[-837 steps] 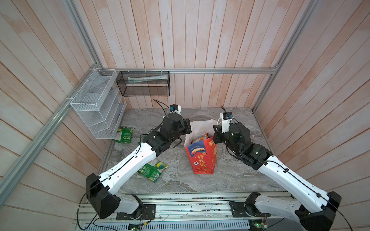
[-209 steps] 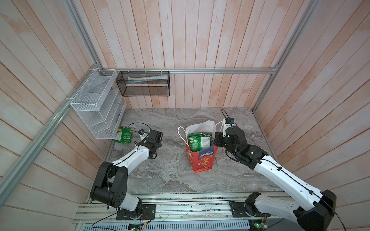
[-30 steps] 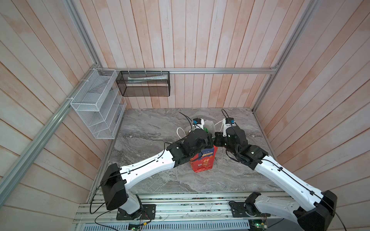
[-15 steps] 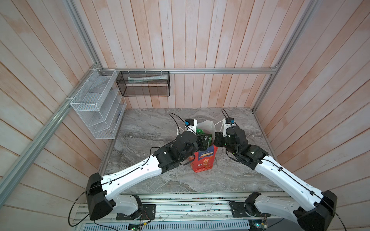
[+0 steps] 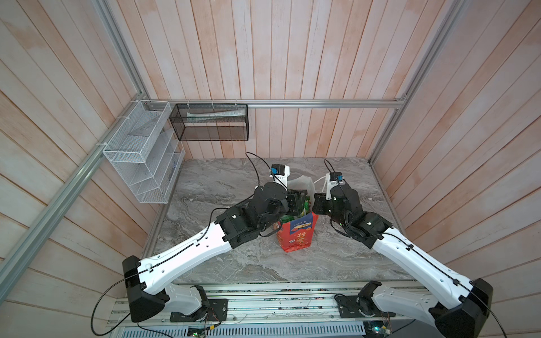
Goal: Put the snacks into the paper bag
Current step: 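Lower the green packet into the bag opening with the left gripper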
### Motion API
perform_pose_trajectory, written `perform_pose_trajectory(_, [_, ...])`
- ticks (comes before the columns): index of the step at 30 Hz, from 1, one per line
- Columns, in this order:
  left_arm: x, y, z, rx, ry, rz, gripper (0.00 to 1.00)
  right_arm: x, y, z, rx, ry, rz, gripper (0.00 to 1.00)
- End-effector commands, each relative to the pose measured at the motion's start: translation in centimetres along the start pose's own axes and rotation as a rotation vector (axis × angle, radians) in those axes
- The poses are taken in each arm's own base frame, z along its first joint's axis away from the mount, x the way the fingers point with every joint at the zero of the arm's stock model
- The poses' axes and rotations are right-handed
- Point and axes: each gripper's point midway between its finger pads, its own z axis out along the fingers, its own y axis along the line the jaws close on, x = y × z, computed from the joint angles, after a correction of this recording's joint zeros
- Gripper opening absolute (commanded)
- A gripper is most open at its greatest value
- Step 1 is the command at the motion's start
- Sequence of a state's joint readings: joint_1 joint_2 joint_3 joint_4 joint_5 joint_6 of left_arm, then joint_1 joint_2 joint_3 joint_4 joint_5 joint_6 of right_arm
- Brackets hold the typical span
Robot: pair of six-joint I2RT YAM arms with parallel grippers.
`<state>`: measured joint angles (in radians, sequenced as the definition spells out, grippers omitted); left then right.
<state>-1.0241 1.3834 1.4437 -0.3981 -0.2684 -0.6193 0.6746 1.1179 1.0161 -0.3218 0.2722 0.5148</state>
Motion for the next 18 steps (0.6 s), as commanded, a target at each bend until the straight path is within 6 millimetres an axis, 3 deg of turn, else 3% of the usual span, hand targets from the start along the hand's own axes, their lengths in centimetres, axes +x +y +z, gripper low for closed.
perform_pose_trajectory(1, [1.8,1.6,1.5,-0.097,0.062,0.068,0.53,-1.4,0.2,-0.9,0.001,-0.048,-0.005,0.0])
perform_pose_trajectory(10, [9.4,4.4,9.0,-0.206,0.277,0.071,0.53,-1.7,0.1,-1.3,-0.001,-0.061,-0.001,0.0])
perform_pose_trajectory(12, [8.8,3.6,9.5,-0.191,0.288,0.069,0.53,-1.7,0.1,-1.3,0.0,-0.061,-0.001,0.0])
perform_pose_trajectory(14, [6.9,1.8,8.8,-0.134,0.261,0.058,0.54,-1.7,0.2,-1.2,-0.001,-0.056,-0.002,0.0])
perform_pose_trajectory(18, [1.8,-1.6,4.8,-0.045,0.166,0.047,0.55,-1.8,0.2,-1.4,-0.003,-0.061,0.0,0.0])
